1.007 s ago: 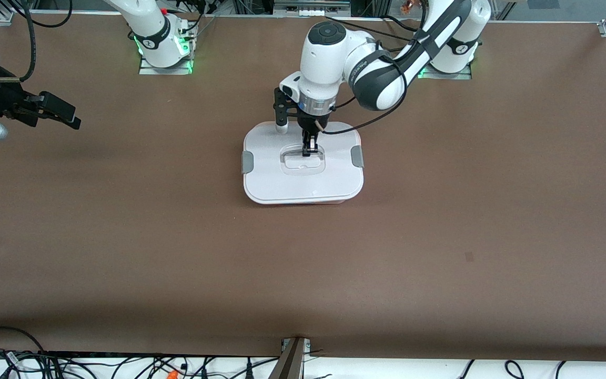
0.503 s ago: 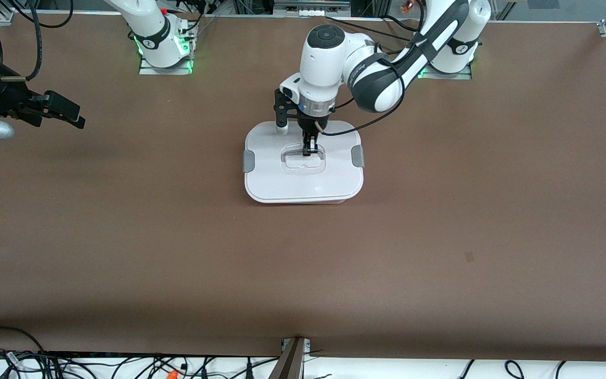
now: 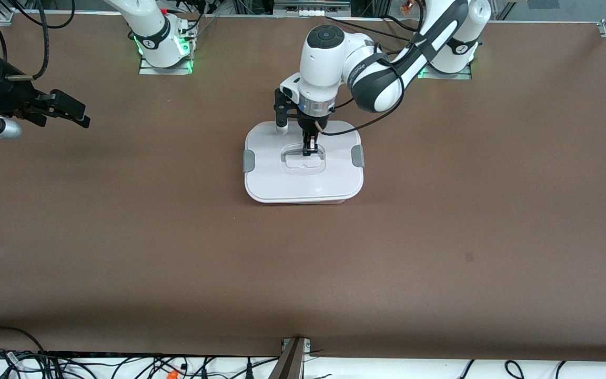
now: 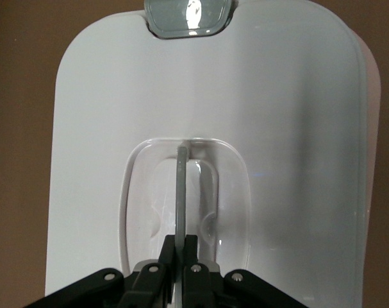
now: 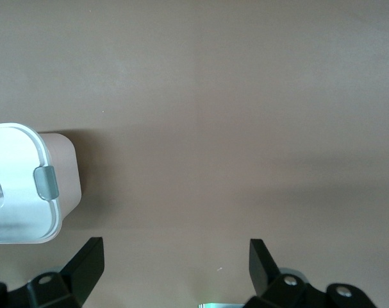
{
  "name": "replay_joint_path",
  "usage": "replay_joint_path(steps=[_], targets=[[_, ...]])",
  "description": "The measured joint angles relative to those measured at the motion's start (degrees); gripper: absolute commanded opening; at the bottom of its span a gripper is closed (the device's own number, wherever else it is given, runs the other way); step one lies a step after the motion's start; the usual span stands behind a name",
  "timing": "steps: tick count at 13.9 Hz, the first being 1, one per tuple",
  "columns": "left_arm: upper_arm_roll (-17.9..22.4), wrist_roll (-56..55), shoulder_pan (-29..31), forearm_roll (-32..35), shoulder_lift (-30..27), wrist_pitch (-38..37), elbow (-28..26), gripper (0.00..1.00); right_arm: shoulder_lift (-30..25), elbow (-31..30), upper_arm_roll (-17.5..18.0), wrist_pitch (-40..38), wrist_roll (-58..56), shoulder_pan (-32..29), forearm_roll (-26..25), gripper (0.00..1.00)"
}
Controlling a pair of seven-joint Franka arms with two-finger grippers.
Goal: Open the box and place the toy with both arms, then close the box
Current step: 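Lower the lid onto the box and press it down with the left gripper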
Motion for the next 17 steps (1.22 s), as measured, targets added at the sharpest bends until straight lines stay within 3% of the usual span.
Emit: replay_joint_path(steps=[16,17], targets=[[-1.11,0.07,-0.01,0.09,-0.22,-3.94,0.37,0.0,0.0,0.02,0.1,-0.32,0.0,0.39,0.0,1.0],[-1.11,0.07,-0.01,0.08,-0.22,-3.94,0.37,0.12,0.0,0.02,0.1,-0.32,0.0,0.39,0.0,1.0]])
